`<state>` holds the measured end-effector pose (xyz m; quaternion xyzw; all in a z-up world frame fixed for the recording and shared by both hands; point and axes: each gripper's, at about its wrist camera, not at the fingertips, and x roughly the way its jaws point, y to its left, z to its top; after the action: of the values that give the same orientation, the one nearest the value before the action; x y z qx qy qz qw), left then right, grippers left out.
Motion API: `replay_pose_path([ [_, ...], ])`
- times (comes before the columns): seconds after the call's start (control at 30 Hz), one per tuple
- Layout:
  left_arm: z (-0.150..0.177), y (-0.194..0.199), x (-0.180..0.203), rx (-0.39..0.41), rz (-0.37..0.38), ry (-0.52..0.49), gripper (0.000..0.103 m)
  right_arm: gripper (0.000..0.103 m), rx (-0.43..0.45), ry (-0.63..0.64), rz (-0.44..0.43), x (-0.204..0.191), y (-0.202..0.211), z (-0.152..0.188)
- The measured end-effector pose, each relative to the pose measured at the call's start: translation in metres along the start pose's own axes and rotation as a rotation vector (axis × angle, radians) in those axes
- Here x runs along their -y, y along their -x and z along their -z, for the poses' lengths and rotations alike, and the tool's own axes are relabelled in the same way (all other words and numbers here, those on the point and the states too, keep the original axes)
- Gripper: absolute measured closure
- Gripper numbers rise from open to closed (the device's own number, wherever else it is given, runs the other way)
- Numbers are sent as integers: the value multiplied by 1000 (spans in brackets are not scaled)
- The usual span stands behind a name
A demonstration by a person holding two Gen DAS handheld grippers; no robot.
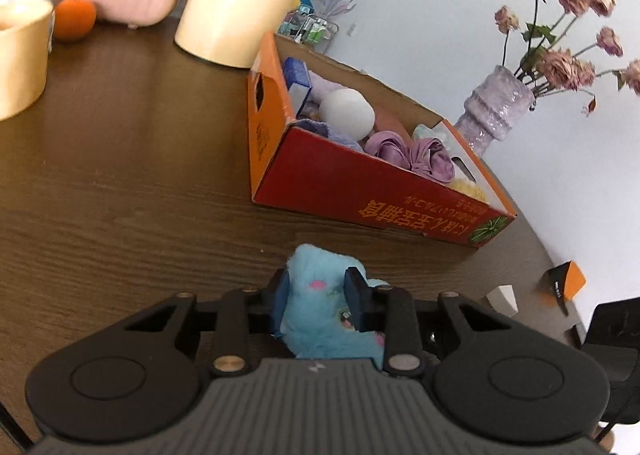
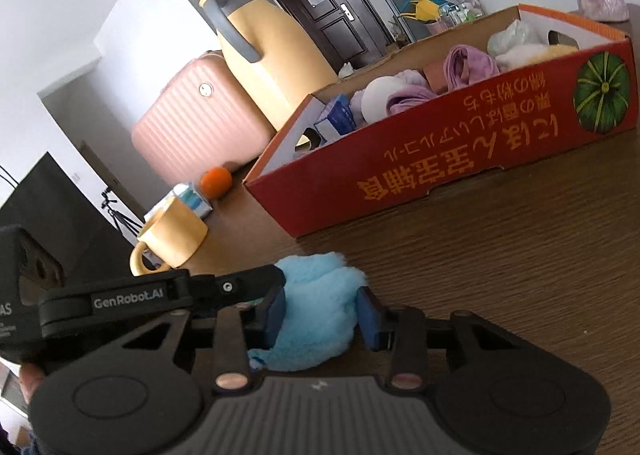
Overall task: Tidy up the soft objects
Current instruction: 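Carry the blue plush into the cardboard box and open both tools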
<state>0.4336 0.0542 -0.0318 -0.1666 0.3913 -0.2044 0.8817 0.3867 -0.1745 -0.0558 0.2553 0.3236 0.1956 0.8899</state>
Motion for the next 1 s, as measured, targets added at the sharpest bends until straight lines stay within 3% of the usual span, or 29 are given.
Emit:
replay_pose_path([
  [0.13, 3, 4, -5, -8, 19, 72, 76, 71, -13, -76, -52, 10, -1, 0],
  [0.23, 24, 25, 11, 22, 26, 79, 77, 76, -14, -43, -45, 7, 19, 8],
  [0.37, 67, 53, 40, 46, 70, 74, 77, 78, -15, 25, -39, 9, 71, 26],
  [0.57, 119, 69, 90, 10, 114, 27, 77, 79, 10, 105, 25, 19, 146, 62],
  [0.77, 127, 76, 126, 20, 124, -48, 78, 79, 83, 79, 24, 32, 180, 67],
  [1.0, 108, 83, 138, 84, 111, -75, 77, 79, 130, 99, -16, 28, 179, 44],
])
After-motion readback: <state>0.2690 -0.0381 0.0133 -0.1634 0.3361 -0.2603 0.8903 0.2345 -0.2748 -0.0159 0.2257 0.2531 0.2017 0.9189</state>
